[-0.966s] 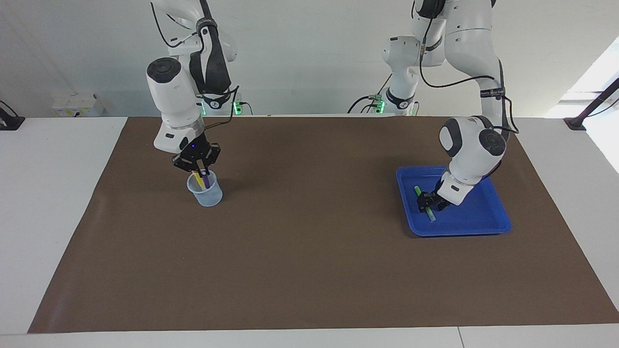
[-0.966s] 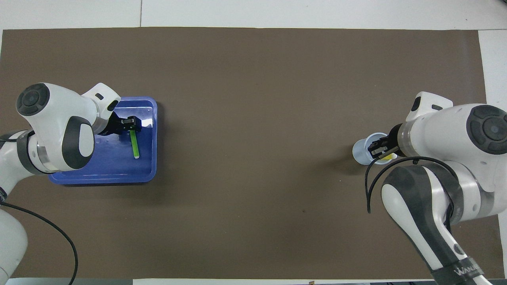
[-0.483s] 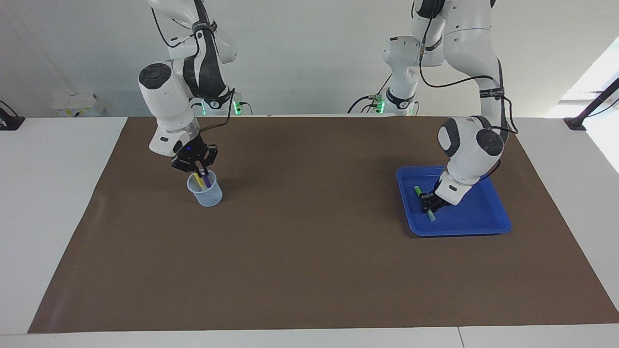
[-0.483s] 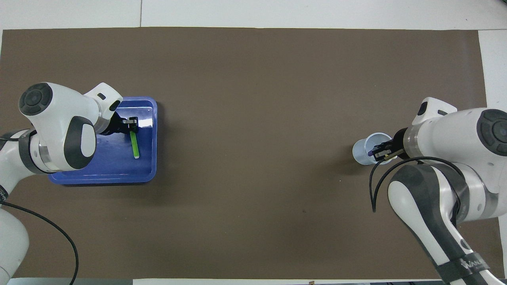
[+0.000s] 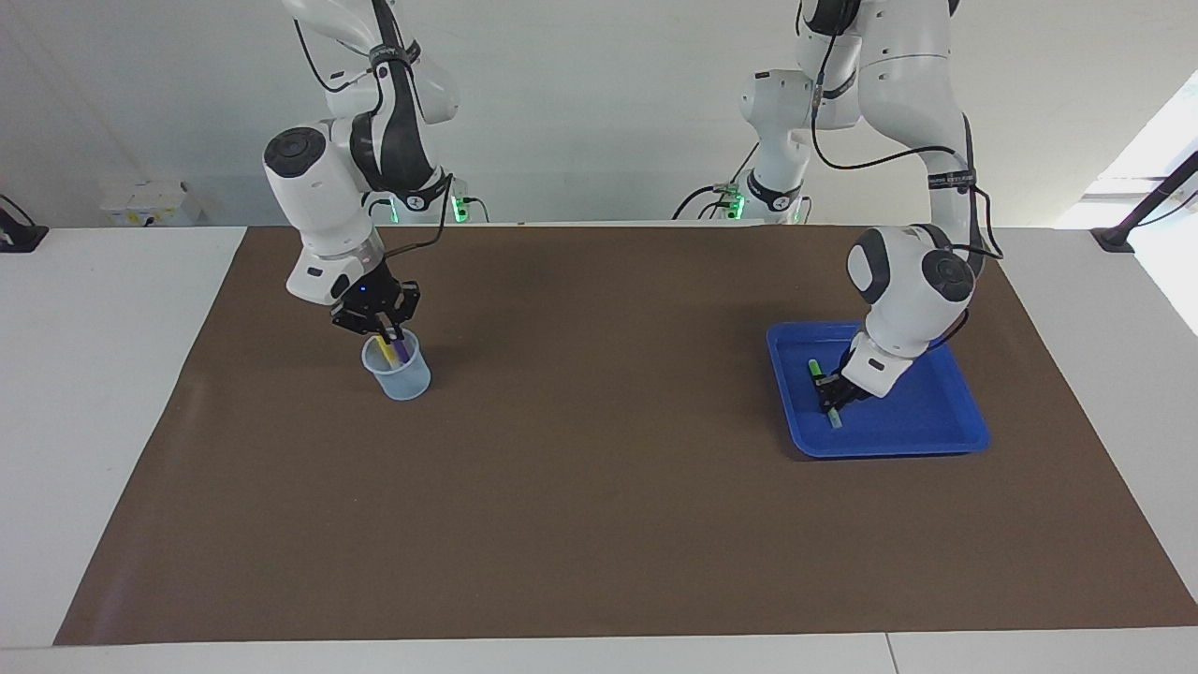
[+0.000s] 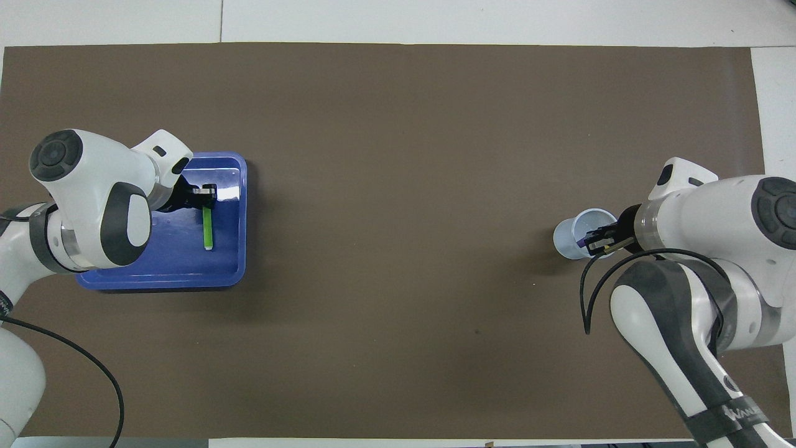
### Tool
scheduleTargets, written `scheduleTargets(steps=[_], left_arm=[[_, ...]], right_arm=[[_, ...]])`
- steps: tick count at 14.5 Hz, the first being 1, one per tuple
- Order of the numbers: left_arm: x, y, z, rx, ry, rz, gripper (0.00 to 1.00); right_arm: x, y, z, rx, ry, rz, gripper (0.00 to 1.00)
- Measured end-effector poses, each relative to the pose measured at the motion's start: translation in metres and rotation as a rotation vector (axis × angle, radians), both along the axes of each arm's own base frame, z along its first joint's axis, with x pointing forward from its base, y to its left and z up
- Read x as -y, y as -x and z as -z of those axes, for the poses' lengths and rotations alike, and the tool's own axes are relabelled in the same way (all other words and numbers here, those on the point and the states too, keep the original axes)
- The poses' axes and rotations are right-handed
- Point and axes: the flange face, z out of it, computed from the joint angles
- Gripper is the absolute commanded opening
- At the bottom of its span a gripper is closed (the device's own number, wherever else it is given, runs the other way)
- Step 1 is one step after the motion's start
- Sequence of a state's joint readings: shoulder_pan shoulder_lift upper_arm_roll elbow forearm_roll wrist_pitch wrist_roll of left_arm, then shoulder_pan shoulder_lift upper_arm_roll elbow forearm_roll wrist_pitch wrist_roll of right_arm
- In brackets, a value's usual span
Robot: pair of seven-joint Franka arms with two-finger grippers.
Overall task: Transfer and insert pens with both arms
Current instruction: 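Grasp the green pen in the tray with the left gripper, then lift the green pen with the left gripper while the right gripper approaches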
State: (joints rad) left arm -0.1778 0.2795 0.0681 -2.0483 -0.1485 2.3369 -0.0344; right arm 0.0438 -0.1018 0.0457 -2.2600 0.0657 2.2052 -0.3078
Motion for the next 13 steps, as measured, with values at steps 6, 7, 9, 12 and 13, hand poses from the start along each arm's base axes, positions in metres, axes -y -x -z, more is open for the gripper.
scheduleTargets(steps=[6, 7, 9, 12, 13], left_arm=[[0.0, -0.006, -0.012, -0.019, 0.003, 0.002, 0.0], [0.0, -0.008, -0.016, -0.027, 0.004, 0.003, 0.0], [0.0, -0.012, -0.027, -0.05, 0.007, 0.007, 0.0], [0.002, -0.018, -0.05, -0.097, 0.012, 0.017, 0.0], [0.003, -0.019, -0.059, -0.115, 0.014, 0.02, 0.0]], right_arm=[[0.0, 0.002, 0.0, 0.002, -0.001, 0.001, 0.65], [0.0, 0.002, 0.001, 0.001, -0.001, 0.0, 0.87], [-0.001, 0.002, 0.001, 0.001, 0.0, -0.002, 0.96], [-0.003, 0.0, -0.004, 0.009, -0.001, -0.006, 0.99], [-0.004, -0.002, -0.008, 0.01, -0.001, -0.006, 0.99]])
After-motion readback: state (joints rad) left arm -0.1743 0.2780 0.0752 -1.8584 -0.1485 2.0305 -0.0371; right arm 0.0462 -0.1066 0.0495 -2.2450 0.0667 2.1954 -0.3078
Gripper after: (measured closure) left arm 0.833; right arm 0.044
